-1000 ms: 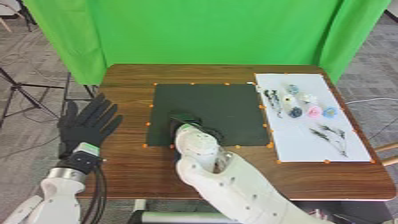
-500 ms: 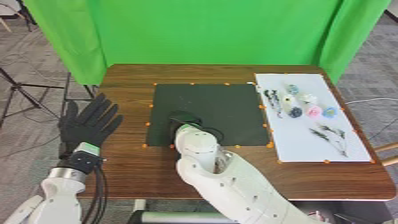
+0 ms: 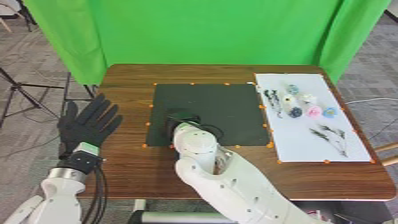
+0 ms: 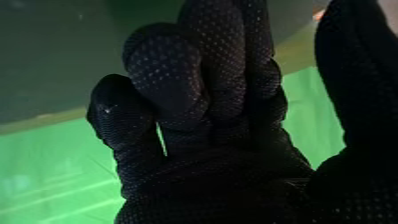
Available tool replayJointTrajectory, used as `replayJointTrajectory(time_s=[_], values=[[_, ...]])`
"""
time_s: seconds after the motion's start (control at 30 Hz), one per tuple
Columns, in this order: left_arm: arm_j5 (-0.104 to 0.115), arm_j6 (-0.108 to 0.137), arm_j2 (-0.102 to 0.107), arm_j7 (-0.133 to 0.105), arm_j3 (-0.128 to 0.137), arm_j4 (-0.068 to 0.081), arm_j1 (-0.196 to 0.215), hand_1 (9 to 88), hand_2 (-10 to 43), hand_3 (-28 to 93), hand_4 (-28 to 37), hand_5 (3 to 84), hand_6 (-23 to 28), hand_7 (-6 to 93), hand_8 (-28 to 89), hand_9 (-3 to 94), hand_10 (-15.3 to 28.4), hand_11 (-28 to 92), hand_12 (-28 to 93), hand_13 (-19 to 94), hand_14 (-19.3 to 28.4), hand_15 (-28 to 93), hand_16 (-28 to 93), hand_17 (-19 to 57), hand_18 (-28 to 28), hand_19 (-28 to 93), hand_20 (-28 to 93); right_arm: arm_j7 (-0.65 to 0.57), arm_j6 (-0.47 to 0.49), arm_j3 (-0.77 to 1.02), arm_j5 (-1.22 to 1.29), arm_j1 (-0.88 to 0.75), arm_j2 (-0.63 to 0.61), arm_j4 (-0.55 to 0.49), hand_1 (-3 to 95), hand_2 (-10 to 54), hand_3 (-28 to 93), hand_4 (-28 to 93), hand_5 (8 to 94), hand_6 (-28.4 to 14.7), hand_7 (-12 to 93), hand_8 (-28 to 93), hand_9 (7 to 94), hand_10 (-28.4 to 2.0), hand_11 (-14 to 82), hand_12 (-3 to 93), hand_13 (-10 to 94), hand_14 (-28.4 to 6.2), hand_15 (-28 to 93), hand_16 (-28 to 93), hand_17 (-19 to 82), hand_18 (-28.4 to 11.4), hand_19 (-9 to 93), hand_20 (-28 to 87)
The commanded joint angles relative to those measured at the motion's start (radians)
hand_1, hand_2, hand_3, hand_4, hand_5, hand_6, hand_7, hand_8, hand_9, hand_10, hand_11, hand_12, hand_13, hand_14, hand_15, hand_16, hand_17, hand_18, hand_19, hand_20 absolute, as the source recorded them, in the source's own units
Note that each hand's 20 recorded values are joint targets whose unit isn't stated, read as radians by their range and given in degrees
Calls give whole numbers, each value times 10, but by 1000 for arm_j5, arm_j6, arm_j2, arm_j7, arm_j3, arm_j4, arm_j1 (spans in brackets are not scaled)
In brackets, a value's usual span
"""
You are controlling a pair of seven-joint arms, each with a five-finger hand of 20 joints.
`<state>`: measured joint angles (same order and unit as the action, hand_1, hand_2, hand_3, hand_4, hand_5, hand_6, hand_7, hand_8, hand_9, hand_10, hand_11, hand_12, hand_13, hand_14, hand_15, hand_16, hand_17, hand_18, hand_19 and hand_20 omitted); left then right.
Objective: Arrange flowers
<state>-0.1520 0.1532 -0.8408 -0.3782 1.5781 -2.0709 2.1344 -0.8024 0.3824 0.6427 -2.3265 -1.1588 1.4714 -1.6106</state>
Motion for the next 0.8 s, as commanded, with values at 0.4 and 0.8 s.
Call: replayJointTrajectory(time_s=[0.4, 0.8], values=[[2, -20, -50, -78, 97, -47, 126, 225, 104, 694, -283, 352, 66, 142, -97, 292, 123, 160, 96, 184, 127, 298, -76, -46, 137, 325, 86, -52, -269, 243, -68, -47, -345, -290, 257, -95, 684, -170, 701, -75, 347, -75, 786, -169, 352, 299, 772, -121, 561, 332, 482, -248, 932, 436], [15, -21, -46, -117, 139, -65, 180, 225, 104, 691, -283, 351, 65, 143, -97, 296, 124, 161, 96, 189, 129, 299, -75, -46, 137, 325, 85, -241, -271, 575, -57, -304, -589, -369, 265, -95, 691, -178, 673, -86, 256, -59, 763, -179, 352, 294, 751, -127, 582, 319, 470, -255, 932, 435]])
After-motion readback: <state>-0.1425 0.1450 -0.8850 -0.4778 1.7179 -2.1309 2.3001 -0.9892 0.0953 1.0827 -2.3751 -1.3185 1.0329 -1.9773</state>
